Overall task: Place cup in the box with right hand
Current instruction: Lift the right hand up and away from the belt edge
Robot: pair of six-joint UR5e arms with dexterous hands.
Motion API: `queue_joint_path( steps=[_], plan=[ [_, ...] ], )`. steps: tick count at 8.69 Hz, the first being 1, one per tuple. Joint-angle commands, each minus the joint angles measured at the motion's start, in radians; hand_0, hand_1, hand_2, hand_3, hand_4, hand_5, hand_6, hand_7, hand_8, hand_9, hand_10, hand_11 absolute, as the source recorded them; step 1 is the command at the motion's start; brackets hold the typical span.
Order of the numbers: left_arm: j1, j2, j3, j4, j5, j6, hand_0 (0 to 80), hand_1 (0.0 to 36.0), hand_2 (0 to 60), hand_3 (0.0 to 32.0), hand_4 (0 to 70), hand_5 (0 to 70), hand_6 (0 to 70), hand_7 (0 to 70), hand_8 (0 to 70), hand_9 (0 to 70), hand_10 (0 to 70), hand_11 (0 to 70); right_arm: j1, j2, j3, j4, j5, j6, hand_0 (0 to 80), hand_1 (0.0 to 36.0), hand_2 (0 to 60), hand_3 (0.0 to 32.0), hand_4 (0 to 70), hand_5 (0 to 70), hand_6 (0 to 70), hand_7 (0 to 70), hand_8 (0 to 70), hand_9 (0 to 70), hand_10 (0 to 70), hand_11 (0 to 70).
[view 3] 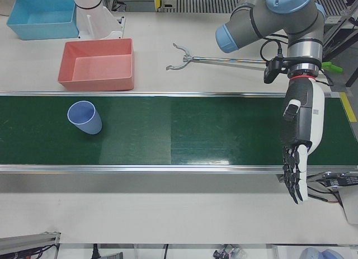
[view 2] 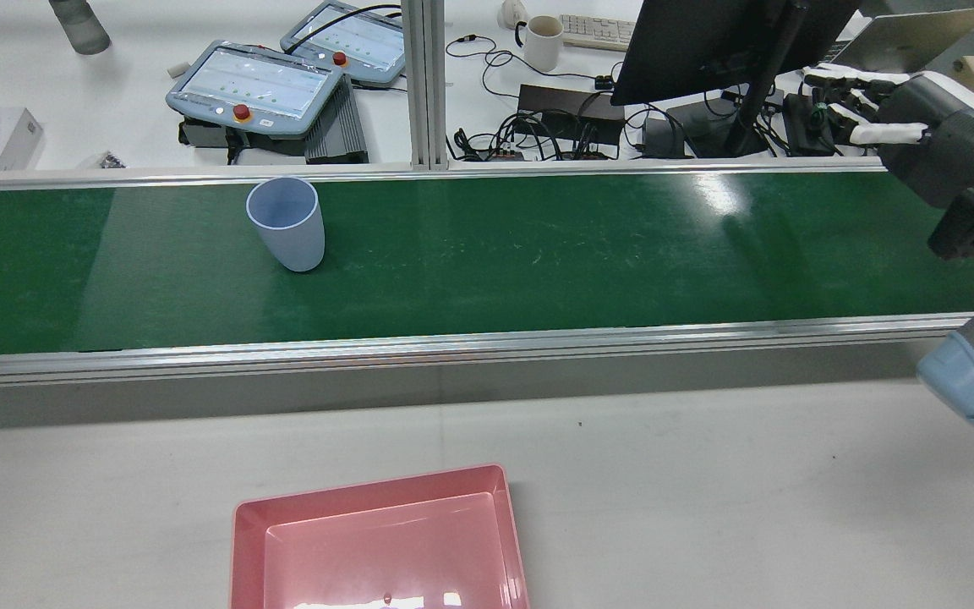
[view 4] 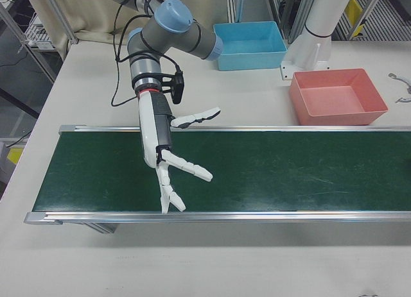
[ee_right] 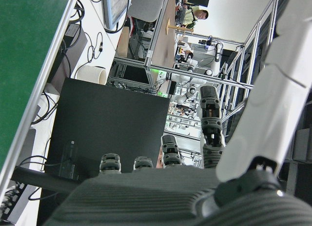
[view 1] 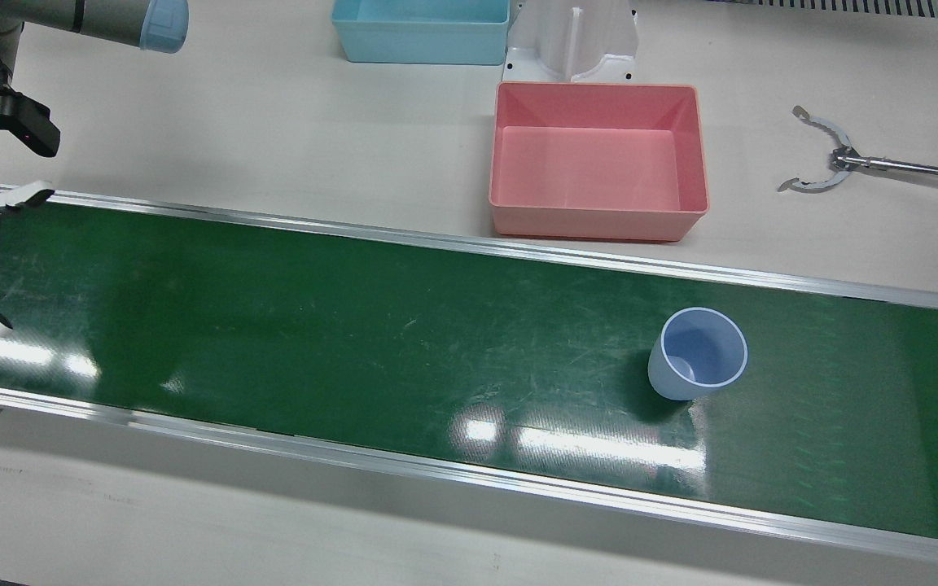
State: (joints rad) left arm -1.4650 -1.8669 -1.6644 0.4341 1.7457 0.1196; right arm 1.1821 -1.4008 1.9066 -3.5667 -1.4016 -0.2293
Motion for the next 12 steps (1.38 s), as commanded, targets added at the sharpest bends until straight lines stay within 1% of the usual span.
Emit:
queue_joint_path(
  steps=[1, 2, 3, 4, 5, 6, 7, 8, 9, 10, 11, 12],
  plan=[
    [0.0, 0.0, 0.0, 0.0, 0.0, 0.0, 0.0, 0.0, 0.0, 0.0, 0.0, 0.0, 0.0, 0.0, 0.0, 0.0, 0.0, 0.0, 0.059, -0.003, 0.044, -0.004, 0.01, -0.025, 54.0, 14.4, 1.1, 28.4, 19.9, 5.4, 0.3, 12.2, 0.6, 2.3, 1.9, 4.5],
    [0.0, 0.0, 0.0, 0.0, 0.0, 0.0, 0.0, 0.0, 0.0, 0.0, 0.0, 0.0, 0.0, 0.0, 0.0, 0.0, 0.0, 0.0, 0.066, -0.004, 0.052, -0.004, 0.013, -0.021, 55.6, 17.8, 7.2, 32.0, 14.6, 6.2, 0.0, 9.0, 0.4, 1.0, 1.5, 4.3],
    [0.0, 0.0, 0.0, 0.0, 0.0, 0.0, 0.0, 0.0, 0.0, 0.0, 0.0, 0.0, 0.0, 0.0, 0.0, 0.0, 0.0, 0.0, 0.07, -0.001, 0.069, -0.001, 0.022, -0.018, 57.8, 21.9, 14.6, 32.0, 10.0, 7.4, 0.0, 6.7, 0.0, 0.2, 2.6, 6.4],
    [0.0, 0.0, 0.0, 0.0, 0.0, 0.0, 0.0, 0.0, 0.0, 0.0, 0.0, 0.0, 0.0, 0.0, 0.0, 0.0, 0.0, 0.0, 0.08, -0.004, 0.109, -0.001, 0.045, -0.027, 59.3, 23.9, 17.6, 32.0, 7.3, 7.9, 0.0, 5.1, 0.0, 0.0, 3.9, 8.5],
    [0.0, 0.0, 0.0, 0.0, 0.0, 0.0, 0.0, 0.0, 0.0, 0.0, 0.0, 0.0, 0.0, 0.0, 0.0, 0.0, 0.0, 0.0, 0.083, -0.006, 0.109, -0.001, 0.047, -0.031, 60.3, 25.3, 18.7, 32.0, 5.8, 8.3, 0.0, 3.9, 0.0, 0.0, 4.8, 10.0],
    [0.0, 0.0, 0.0, 0.0, 0.0, 0.0, 0.0, 0.0, 0.0, 0.0, 0.0, 0.0, 0.0, 0.0, 0.0, 0.0, 0.0, 0.0, 0.085, -0.007, 0.109, -0.003, 0.047, -0.031, 61.3, 27.4, 22.2, 32.0, 4.4, 8.9, 0.0, 2.1, 0.0, 0.0, 5.1, 10.6],
    [0.0, 0.0, 0.0, 0.0, 0.0, -0.001, 0.0, 0.0, 0.0, 0.0, 0.0, 0.0, 0.0, 0.0, 0.0, 0.0, 0.0, 0.0, 0.086, -0.007, 0.111, -0.003, 0.049, -0.03, 62.5, 28.9, 23.9, 27.6, 3.5, 9.3, 0.0, 0.9, 0.0, 0.0, 4.1, 9.4],
    [0.0, 0.0, 0.0, 0.0, 0.0, 0.0, 0.0, 0.0, 0.0, 0.0, 0.0, 0.0, 0.0, 0.0, 0.0, 0.0, 0.0, 0.0, 0.118, -0.009, 0.138, -0.001, 0.078, -0.033, 61.0, 26.8, 20.4, 28.8, 5.0, 8.6, 0.0, 2.4, 0.0, 0.0, 3.8, 8.7],
    [0.0, 0.0, 0.0, 0.0, 0.0, 0.0, 0.0, 0.0, 0.0, 0.0, 0.0, 0.0, 0.0, 0.0, 0.0, 0.0, 0.0, 0.0, 0.119, -0.039, 0.179, 0.0, 0.134, -0.039, 60.2, 25.7, 18.6, 30.0, 5.4, 8.4, 0.0, 3.2, 0.0, 0.0, 4.0, 9.0],
    [0.0, 0.0, 0.0, 0.0, 0.0, 0.0, 0.0, 0.0, 0.0, 0.0, 0.0, 0.0, 0.0, 0.0, 0.0, 0.0, 0.0, 0.0, 0.116, -0.043, 0.18, 0.0, 0.136, -0.041, 60.1, 25.6, 18.1, 30.0, 4.2, 8.4, 0.0, 1.8, 0.0, 0.0, 4.2, 9.2],
    [0.0, 0.0, 0.0, 0.0, 0.0, -0.001, 0.0, 0.0, 0.0, 0.0, 0.0, 0.0, 0.0, 0.0, 0.0, 0.0, 0.0, 0.0, 0.117, -0.043, 0.181, 0.0, 0.138, -0.041, 59.3, 25.4, 18.1, 26.8, 0.7, 8.6, 0.0, 0.0, 0.0, 0.0, 4.1, 9.2],
    [0.0, 0.0, 0.0, 0.0, 0.0, -0.001, 0.0, 0.0, 0.0, 0.0, 0.0, 0.0, 0.0, 0.0, 0.0, 0.0, 0.0, 0.0, 0.12, -0.043, 0.187, -0.001, 0.138, -0.048, 58.4, 23.9, 16.0, 22.0, 2.2, 8.3, 0.0, 0.0, 0.0, 0.0, 4.3, 9.3]
  ],
)
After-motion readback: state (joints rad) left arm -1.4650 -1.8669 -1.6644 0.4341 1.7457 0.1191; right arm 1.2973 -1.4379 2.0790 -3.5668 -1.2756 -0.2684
